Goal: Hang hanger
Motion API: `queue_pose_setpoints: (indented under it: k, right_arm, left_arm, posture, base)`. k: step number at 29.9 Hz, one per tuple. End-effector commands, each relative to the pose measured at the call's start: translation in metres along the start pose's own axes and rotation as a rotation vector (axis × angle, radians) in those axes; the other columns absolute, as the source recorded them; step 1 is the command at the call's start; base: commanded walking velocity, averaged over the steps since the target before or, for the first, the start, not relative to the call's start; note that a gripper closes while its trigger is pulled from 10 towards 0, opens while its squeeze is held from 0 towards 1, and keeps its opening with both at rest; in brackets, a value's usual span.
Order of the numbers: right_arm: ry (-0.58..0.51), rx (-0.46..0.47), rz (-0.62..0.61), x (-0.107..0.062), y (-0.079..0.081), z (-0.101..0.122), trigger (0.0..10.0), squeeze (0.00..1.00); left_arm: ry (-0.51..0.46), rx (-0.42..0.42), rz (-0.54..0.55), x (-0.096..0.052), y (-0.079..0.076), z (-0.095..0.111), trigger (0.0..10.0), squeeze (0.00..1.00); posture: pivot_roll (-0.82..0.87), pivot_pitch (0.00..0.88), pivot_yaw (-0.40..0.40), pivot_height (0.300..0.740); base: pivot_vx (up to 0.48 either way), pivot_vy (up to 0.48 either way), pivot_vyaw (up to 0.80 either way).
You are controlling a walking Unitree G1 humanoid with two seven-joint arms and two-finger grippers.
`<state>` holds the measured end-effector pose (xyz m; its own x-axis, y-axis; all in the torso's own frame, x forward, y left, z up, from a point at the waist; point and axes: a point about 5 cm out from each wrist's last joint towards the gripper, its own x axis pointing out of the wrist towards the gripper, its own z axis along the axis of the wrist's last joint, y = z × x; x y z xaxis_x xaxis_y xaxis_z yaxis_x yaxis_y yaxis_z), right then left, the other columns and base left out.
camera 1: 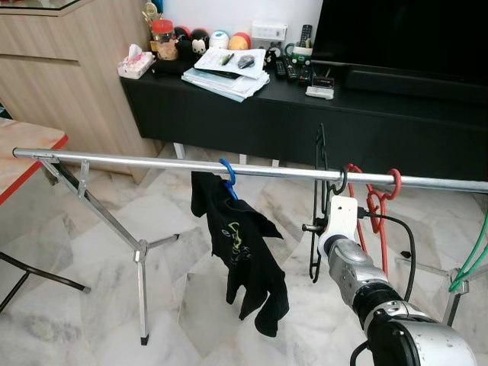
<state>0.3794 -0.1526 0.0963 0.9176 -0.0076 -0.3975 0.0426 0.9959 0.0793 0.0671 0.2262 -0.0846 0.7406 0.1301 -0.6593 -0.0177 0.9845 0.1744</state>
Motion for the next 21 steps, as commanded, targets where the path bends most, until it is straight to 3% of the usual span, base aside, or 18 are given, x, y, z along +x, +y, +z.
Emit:
queue_pose_setpoints:
  k: [1, 13, 14, 15, 16, 21]
  right_arm:
    - [0.029, 0.001, 0.003, 0.0, 0.0008, -0.003, 10.0, 0.0]
    - [0.029, 0.004, 0.025, 0.0004, 0.0044, -0.0001, 10.0, 0.0]
    - [0.028, 0.002, 0.023, 0.0004, 0.0041, 0.0, 10.0, 0.59]
    - [0.028, 0.0, 0.02, 0.0004, 0.0038, 0.0, 10.0, 0.59]
    - [0.027, 0.006, 0.021, 0.0003, 0.0033, -0.0008, 10.0, 1.0]
    - [0.003, 0.013, 0.019, 0.0001, 0.002, -0.0001, 10.0, 1.0]
  left_arm:
    - [0.025, 0.011, -0.01, -0.0084, 0.0002, -0.0095, 10.0, 0.0]
    - [0.025, 0.013, -0.02, -0.0098, -0.002, -0.0102, 10.0, 0.0]
    - [0.024, 0.014, -0.021, -0.0096, -0.0023, -0.0099, 10.0, 0.0]
    - [0.023, 0.014, -0.022, -0.0095, -0.0024, -0.0097, 10.0, 0.0]
    - [0.02, 0.014, -0.025, -0.009, -0.0032, -0.009, 10.0, 0.0]
    - [0.018, 0.016, -0.029, -0.0071, -0.0041, -0.0071, 10.0, 0.0]
  posture:
    - [0.27, 0.235, 0.013, 0.74]
    - [0.27, 0.24, 0.013, 0.74]
    - [0.27, 0.24, 0.013, 0.74]
    - [0.27, 0.24, 0.013, 0.74]
    - [0.27, 0.238, 0.014, 0.74]
    - [0.27, 0.234, 0.014, 0.74]
  base:
    - [0.0, 0.0, 0.0]
    - [0.0, 0.0, 0.0]
    - [0.0, 0.0, 0.0]
    - [0.0, 0.0, 0.0]
    - [0.0, 0.0, 0.0]
    - [0.0, 0.0, 0.0]
